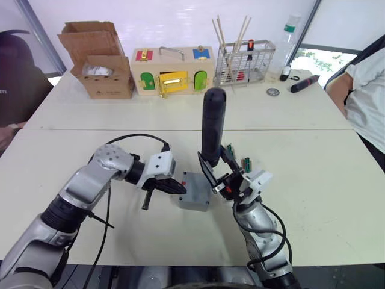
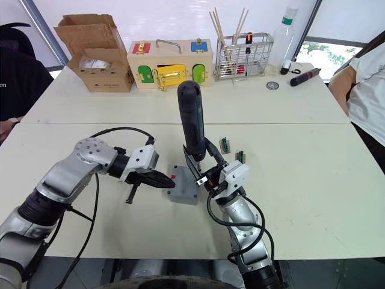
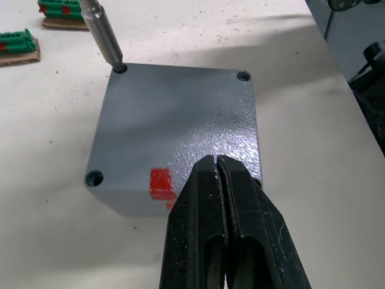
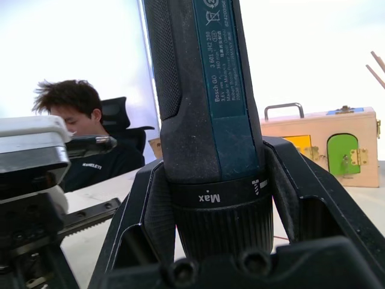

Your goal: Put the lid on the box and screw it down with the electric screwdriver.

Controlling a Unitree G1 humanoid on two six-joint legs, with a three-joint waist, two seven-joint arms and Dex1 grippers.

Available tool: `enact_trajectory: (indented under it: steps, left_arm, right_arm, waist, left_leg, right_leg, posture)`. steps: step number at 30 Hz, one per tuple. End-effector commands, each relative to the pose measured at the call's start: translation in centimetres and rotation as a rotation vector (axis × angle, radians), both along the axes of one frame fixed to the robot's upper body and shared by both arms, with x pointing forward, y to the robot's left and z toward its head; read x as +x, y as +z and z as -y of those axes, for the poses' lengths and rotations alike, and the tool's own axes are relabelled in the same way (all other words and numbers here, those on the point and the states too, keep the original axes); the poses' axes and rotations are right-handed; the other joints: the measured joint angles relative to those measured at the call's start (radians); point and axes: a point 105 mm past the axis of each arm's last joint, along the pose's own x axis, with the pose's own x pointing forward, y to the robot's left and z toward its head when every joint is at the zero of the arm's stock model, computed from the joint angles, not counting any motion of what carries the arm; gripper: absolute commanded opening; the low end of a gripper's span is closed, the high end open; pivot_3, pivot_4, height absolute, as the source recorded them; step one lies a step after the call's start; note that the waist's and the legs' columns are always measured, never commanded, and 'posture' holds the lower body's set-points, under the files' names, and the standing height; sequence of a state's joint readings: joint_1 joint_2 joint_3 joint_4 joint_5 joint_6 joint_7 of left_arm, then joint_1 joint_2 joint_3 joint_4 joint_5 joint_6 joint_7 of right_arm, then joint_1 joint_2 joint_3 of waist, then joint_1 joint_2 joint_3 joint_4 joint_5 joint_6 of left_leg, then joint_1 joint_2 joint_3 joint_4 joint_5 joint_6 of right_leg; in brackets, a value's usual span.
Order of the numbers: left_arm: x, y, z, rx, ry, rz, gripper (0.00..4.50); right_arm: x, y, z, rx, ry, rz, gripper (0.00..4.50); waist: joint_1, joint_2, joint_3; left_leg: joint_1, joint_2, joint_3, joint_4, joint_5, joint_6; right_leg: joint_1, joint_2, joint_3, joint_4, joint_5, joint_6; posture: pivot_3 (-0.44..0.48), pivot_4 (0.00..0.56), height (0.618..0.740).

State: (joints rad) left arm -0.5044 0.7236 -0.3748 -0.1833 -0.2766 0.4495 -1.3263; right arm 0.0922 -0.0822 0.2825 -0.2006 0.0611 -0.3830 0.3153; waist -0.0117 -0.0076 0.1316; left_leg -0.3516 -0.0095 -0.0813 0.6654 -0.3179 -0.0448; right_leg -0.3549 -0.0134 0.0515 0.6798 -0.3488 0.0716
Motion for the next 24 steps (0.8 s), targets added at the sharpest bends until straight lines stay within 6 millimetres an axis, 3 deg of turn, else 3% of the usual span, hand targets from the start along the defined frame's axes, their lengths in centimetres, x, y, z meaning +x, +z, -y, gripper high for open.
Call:
enact_trajectory:
  steps: [1, 3, 5, 8, 10, 17, 21, 24]
  left_arm:
    - [0.1, -2.2, -0.3, 0.067, 0.033, -0.04, 0.0]
    - [0.2, -2.4, -0.2, 0.067, 0.043, -0.035, 0.0]
    - [0.4, -2.8, -0.1, 0.078, 0.056, -0.026, 0.0]
    - [0.6, -3.7, 0.4, 0.079, 0.068, -0.031, 0.0]
    - [0.7, -4.1, 0.6, 0.077, 0.071, -0.033, 0.0]
    - [0.7, -4.3, 1.1, 0.064, 0.068, -0.03, 0.0]
    - [0.8, -4.2, 1.1, 0.063, 0.064, -0.024, 0.0]
    - [0.7, -4.2, 0.9, 0.072, 0.054, -0.017, 0.0]
  right_arm:
    - [0.3, -2.8, 0.6, -0.061, -0.018, -0.126, 1.92]
    - [0.3, -1.8, 0.8, -0.055, -0.022, -0.099, 1.92]
    - [0.0, 0.2, 0.7, -0.037, -0.013, -0.055, 1.92]
    - [-0.7, 4.7, 0.8, 0.005, 0.004, 0.026, 1.92]
    - [-0.9, 5.8, 1.2, 0.009, 0.001, 0.028, 1.92]
    - [-1.3, 4.4, 1.6, -0.011, -0.001, -0.056, 1.92]
    - [-0.9, 4.7, 2.0, -0.012, -0.026, -0.047, 1.92]
    - [-0.5, 5.1, 3.5, -0.034, -0.084, -0.052, 1.92]
  waist:
    - [-0.001, 0.001, 0.0]
    - [-0.001, 0.001, 0.0]
    - [0.001, 0.002, 0.001]
    - [0.002, 0.003, 0.002]
    - [0.002, 0.003, 0.002]
    - [-0.001, 0.005, 0.003]
    - [-0.001, 0.006, 0.004]
    - [-0.001, 0.006, 0.004]
  left_leg:
    - [0.0, 0.0, 0.0, 0.0, 0.0, 0.0]
    - [-0.001, 0.0, 0.0, 0.0, 0.0, 0.0]
    - [-0.001, 0.0, 0.0, 0.0, 0.0, 0.0]
    - [-0.003, 0.0, 0.0, 0.0, 0.0, 0.0]
    - [-0.004, -0.001, 0.0, 0.0, 0.0, 0.0]
    - [-0.005, -0.001, -0.001, -0.002, 0.0, 0.0]
    - [-0.005, -0.001, -0.001, -0.002, 0.0, 0.0]
    - [-0.005, -0.001, -0.001, -0.002, 0.0, 0.0]
  right_leg:
    - [0.0, 0.0, 0.0, 0.0, 0.0, 0.0]
    - [-0.001, 0.0, 0.0, 0.0, 0.0, 0.0]
    - [-0.001, 0.0, 0.0, 0.0, 0.0, 0.0]
    - [-0.002, -0.001, 0.0, 0.0, 0.0, 0.0]
    - [-0.003, -0.001, 0.0, 0.0, 0.0, 0.0]
    - [-0.003, -0.001, 0.0, -0.003, 0.0, 0.0]
    - [-0.003, -0.001, 0.0, -0.003, 0.0, 0.0]
    - [-0.003, -0.001, 0.0, -0.005, 0.0, 0.0]
  posture:
    - [0.0, 0.15, 0.74]
    - [0.0, 0.15, 0.74]
    - [0.0, 0.15, 0.74]
    - [0.0, 0.15, 0.74]
    - [0.0, 0.15, 0.74]
    - [0.0, 0.15, 0.74]
    - [0.0, 0.15, 0.74]
    - [0.0, 0.15, 0.74]
